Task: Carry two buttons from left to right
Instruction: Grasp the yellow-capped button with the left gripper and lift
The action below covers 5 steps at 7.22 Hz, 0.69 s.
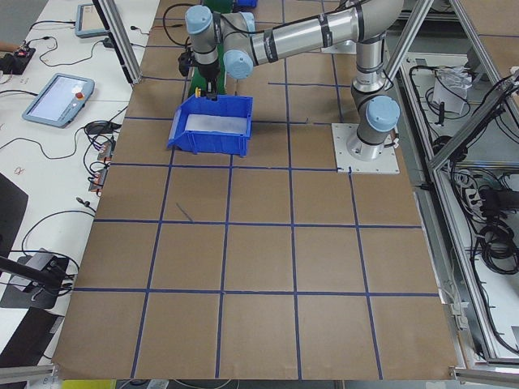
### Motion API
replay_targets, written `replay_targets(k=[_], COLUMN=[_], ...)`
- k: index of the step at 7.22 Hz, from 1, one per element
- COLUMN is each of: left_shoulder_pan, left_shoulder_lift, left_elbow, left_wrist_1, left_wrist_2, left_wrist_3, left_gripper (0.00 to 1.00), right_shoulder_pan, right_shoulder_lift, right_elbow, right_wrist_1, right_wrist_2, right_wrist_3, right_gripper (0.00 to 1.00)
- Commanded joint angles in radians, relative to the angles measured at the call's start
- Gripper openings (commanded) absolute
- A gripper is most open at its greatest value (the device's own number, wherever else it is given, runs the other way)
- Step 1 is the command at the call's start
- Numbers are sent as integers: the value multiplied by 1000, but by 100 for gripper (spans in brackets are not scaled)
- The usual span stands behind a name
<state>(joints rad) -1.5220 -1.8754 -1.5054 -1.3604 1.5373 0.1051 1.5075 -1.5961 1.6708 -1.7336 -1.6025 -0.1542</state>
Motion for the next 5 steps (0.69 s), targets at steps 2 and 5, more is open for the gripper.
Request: replay_targets(k=[2, 5], left_shoulder_pan=[-148, -205], left_shoulder_lift=[-7, -83], left_elbow=[22, 10], left_wrist_1=[0, 104], left_wrist_2=[78, 61], left_wrist_3=[217, 715], left_gripper=[20, 20], right_shoulder_pan=[-1, 0], right_shoulder_lift=[-1, 1], right_elbow=[16, 24], right_wrist_1=[2, 0], right_wrist_2=[1, 0], right_wrist_3=[-1, 2], right_gripper=[100, 100])
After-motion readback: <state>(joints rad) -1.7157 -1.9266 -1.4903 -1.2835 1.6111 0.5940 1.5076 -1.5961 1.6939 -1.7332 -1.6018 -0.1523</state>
